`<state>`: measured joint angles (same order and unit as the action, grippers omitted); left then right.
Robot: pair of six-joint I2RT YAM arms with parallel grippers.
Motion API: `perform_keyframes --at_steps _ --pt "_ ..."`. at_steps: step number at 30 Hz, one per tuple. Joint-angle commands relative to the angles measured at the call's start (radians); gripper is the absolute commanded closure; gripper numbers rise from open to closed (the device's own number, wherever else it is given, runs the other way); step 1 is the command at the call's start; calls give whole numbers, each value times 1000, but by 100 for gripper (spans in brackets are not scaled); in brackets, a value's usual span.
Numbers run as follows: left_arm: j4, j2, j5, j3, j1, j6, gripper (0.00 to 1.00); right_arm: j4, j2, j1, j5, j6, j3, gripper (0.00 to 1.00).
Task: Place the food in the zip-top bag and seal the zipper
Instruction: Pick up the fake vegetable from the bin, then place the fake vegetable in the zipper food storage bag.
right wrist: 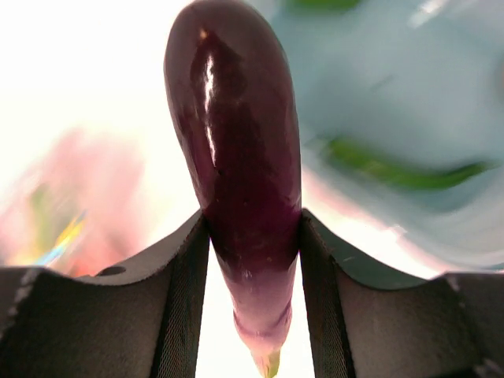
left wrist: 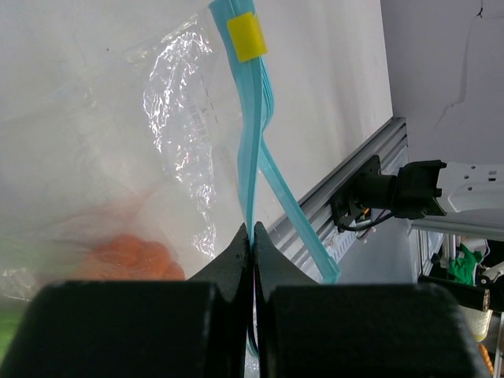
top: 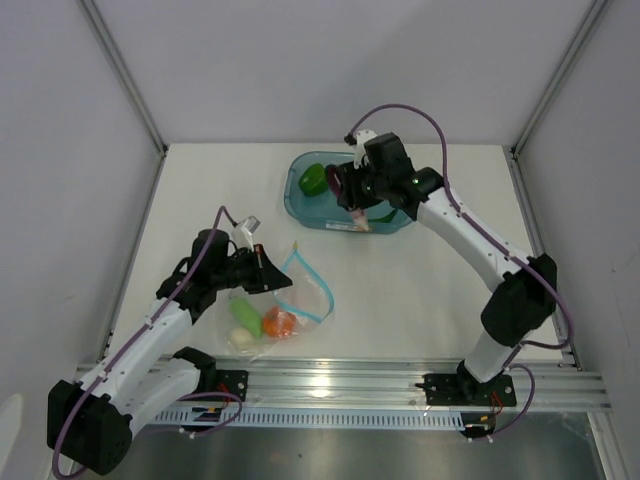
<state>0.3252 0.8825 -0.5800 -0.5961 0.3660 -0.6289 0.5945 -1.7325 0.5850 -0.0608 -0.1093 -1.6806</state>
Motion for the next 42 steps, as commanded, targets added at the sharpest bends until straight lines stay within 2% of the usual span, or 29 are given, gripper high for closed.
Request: perform_keyframes --at_steps 1,7,11,17,21,28,42 --pt "1 -30 -7 -10 -6 -25 99 11 143 56 -192 -151 119 100" --pt "41 -60 -1 -22 -6 -22 99 47 328 179 -283 -208 306 100" --pt "60 -66 8 -21 -4 -14 100 94 360 242 -384 -239 369 100" --pt "48 -66 5 -21 -4 -25 100 206 337 332 -366 -231 372 99" --pt "48 -66 -4 -27 -4 -23 99 241 312 334 -392 -221 374 99" --pt "41 -89 -33 -33 -4 -15 100 251 234 332 -548 -216 340 98" --pt "35 -166 -116 -45 -4 -15 99 268 73 309 -645 -240 213 93"
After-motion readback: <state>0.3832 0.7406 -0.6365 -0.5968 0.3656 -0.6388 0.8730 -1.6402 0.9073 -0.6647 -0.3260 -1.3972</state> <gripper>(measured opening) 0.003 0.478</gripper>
